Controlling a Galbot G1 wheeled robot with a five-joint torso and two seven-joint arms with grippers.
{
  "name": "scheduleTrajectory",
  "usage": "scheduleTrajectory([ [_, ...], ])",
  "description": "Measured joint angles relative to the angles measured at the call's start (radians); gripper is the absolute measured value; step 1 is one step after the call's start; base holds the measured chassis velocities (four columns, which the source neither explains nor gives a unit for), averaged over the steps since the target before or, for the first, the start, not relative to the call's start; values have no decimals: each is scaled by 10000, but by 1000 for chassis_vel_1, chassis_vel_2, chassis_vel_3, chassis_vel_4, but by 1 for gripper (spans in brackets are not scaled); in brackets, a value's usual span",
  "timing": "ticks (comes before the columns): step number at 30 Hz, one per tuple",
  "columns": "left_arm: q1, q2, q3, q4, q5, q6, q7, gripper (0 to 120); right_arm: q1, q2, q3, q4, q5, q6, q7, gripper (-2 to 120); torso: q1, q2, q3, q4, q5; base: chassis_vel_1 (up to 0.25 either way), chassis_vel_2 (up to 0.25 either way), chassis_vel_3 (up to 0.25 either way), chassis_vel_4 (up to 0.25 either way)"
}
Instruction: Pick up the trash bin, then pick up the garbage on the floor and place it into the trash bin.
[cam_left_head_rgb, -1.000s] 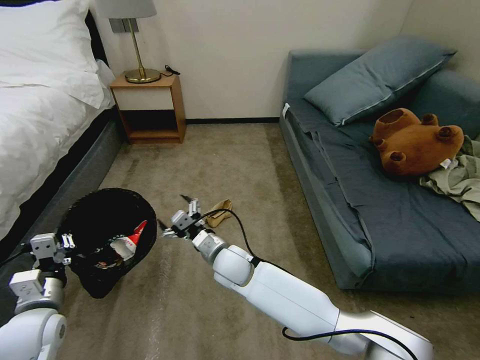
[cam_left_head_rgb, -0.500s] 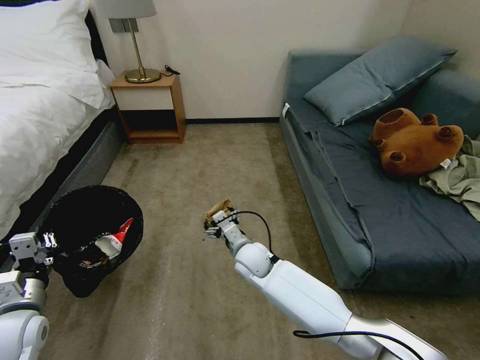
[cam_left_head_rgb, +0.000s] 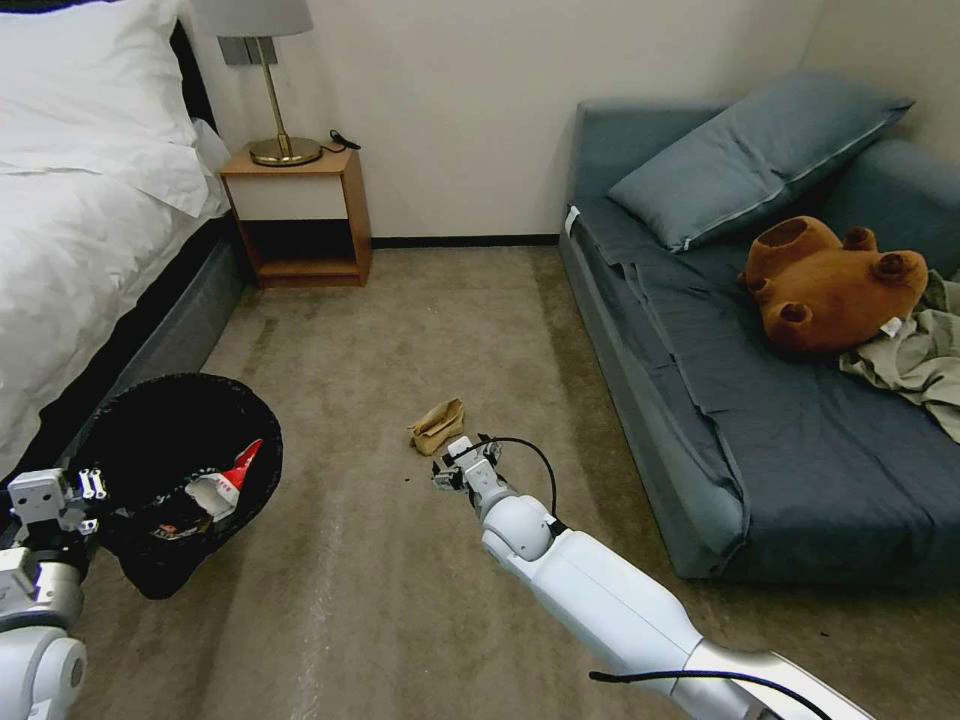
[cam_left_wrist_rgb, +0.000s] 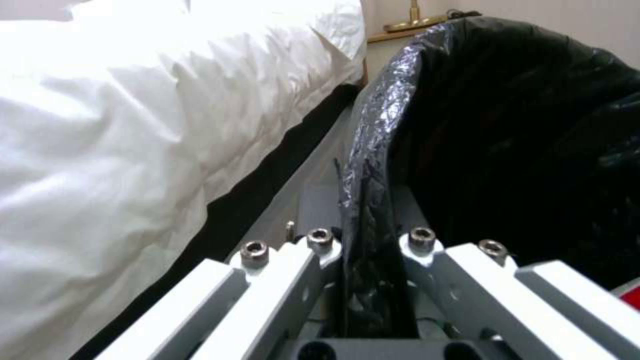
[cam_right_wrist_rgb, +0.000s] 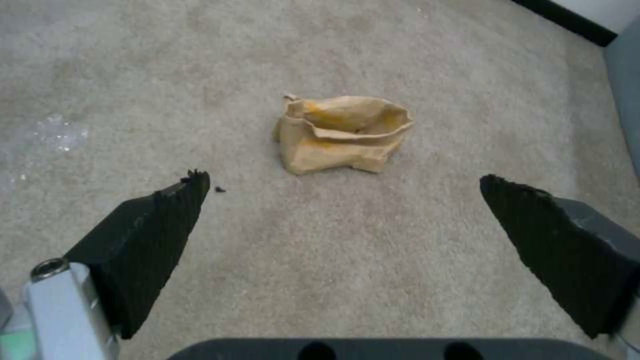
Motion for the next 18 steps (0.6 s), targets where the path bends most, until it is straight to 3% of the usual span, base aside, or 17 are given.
scheduleTrajectory([
  [8, 162, -8, -114, 85, -49, -337, 54, 4, -41, 114, -30, -129, -26, 76, -61, 100, 0, 0, 0, 0, 0, 0, 0, 0, 0],
  [18, 7, 26, -57, 86, -62, -320, 37, 4, -8, 191, -17, -433, -127, 324, -267, 100, 0, 0, 0, -1, 1, 0, 0, 0, 0],
])
